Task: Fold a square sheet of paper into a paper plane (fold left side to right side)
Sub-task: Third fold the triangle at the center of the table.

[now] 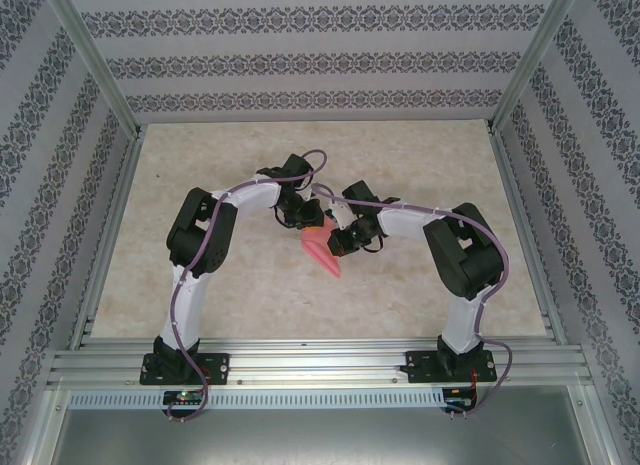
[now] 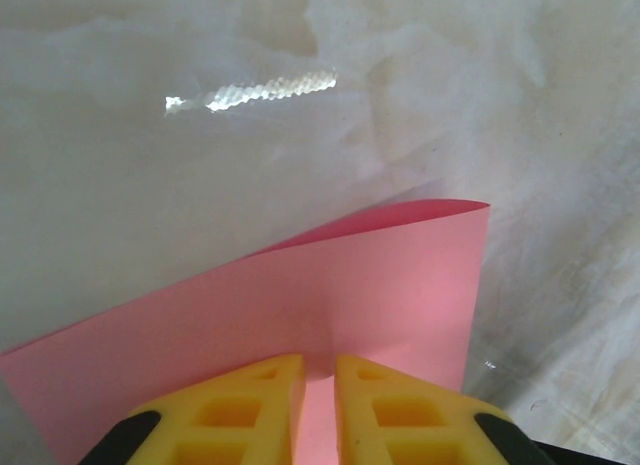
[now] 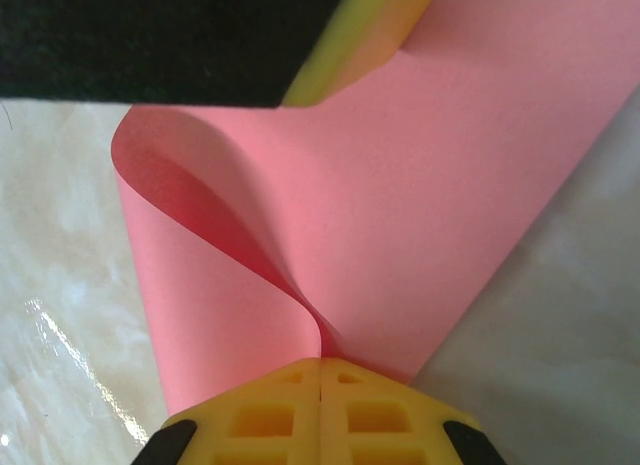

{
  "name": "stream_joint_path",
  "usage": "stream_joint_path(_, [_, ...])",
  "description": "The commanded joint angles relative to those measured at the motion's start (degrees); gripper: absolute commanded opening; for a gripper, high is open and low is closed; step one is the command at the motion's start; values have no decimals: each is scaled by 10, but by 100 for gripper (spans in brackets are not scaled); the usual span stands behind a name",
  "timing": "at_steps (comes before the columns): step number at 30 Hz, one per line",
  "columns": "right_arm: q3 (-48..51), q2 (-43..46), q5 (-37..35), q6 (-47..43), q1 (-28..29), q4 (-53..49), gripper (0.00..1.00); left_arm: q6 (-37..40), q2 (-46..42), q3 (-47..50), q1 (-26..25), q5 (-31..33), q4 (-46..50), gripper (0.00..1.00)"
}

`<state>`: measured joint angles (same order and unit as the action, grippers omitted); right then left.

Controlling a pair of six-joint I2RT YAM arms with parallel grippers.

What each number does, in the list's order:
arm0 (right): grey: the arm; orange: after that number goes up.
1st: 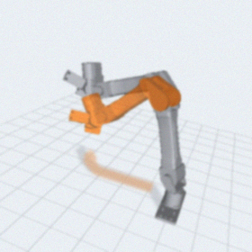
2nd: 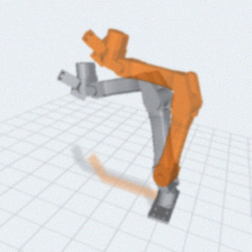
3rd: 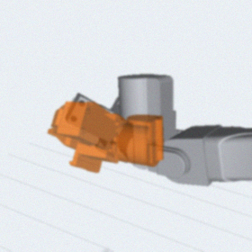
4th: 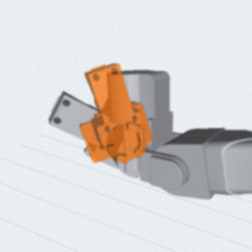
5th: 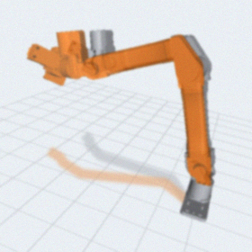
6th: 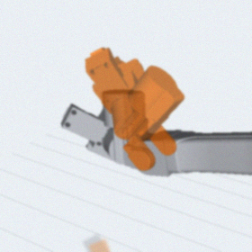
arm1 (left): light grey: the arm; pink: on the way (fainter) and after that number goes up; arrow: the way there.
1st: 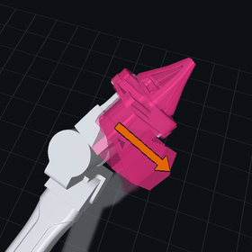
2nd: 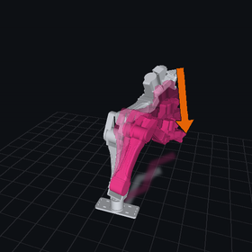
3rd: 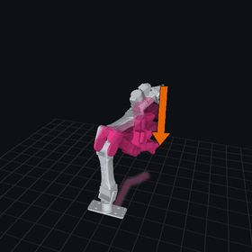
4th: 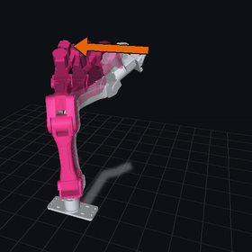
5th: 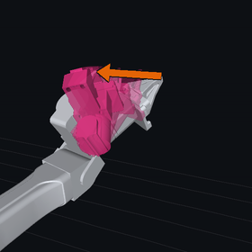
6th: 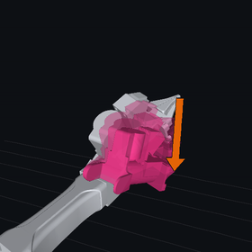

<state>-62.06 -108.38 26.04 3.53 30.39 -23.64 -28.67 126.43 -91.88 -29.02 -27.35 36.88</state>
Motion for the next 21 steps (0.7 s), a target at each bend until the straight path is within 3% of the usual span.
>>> stream_joint_path(1, [3, -28, -10, -1, 9, -15, 0, 9, -3, 7, -13, 12, 24, 23])
stream_joint_path(15, [11, -31, -12, -8, 11, -25, 0, -2, -32, -92, 32, -62, 51, 40])
stream_joint_path(21, [11, -30, -12, -9, 12, -22, 0, -28, -88, -13, 33, -73, 20, 31])
